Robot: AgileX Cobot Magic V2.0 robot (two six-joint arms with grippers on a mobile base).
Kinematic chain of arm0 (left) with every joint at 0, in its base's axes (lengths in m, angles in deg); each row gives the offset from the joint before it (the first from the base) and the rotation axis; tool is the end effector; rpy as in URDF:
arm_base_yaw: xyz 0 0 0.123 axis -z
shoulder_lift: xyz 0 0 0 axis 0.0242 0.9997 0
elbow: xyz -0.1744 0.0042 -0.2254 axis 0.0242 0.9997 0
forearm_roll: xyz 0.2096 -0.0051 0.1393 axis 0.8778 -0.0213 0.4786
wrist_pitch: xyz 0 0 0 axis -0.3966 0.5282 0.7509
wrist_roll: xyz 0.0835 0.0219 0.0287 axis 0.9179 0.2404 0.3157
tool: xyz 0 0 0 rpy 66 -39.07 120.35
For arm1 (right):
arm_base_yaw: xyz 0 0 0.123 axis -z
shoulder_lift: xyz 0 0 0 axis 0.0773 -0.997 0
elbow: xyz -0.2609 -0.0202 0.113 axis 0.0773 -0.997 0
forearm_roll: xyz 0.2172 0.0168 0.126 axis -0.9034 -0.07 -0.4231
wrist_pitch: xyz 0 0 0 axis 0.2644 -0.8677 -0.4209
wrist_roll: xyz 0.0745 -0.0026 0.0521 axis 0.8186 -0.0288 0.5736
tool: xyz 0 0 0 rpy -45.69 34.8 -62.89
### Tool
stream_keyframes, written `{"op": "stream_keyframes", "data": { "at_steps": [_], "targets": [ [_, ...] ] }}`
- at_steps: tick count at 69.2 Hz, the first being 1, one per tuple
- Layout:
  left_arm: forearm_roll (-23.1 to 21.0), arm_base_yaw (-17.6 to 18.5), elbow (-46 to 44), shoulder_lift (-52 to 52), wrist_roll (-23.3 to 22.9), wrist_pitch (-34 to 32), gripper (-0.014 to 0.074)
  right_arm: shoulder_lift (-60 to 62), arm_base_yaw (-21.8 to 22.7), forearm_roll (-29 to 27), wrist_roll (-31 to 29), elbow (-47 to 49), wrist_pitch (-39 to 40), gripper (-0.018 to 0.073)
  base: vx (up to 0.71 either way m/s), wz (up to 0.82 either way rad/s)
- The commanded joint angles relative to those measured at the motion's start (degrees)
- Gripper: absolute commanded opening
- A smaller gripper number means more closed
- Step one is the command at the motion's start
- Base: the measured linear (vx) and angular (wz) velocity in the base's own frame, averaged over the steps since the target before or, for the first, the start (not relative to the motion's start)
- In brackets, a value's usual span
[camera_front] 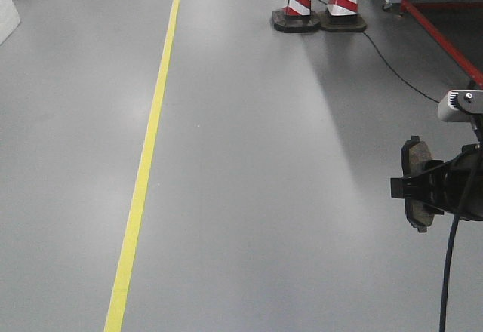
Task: Move and align brake pads A on conveyor
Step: 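Drive the base along the floor past the striped cones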
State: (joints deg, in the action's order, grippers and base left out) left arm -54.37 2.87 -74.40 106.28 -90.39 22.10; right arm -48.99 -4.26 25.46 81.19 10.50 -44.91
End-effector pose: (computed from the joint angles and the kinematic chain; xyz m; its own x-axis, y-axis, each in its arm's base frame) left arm 0.1503 -0.0067 0.2990 -0.6815 -0.0834 -0.7271 -0.0535 0.9965 -0.0641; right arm 0.2217 0.0358 0.2912 -0.7359 -0.0018 -0.6771 -0.0855 0.9922 0.0903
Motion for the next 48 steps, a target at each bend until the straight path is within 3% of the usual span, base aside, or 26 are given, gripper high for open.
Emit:
{"op": "stream_keyframes", "data": {
  "at_steps": [1,48],
  "targets": [
    [0.2,0.4,-1.5,-0.3,-0.1,-4.4,0.0163,1.4,0.1,0.1,-0.7,1.7,4.3,0.0067,0.51,0.11],
    [0.2,0.4,-1.5,-0.3,-0.1,-4.3,0.0163,1.4,0.1,0.1,-0.7,1.7,4.3,0.0067,0.52,0.06]
  ]
}}
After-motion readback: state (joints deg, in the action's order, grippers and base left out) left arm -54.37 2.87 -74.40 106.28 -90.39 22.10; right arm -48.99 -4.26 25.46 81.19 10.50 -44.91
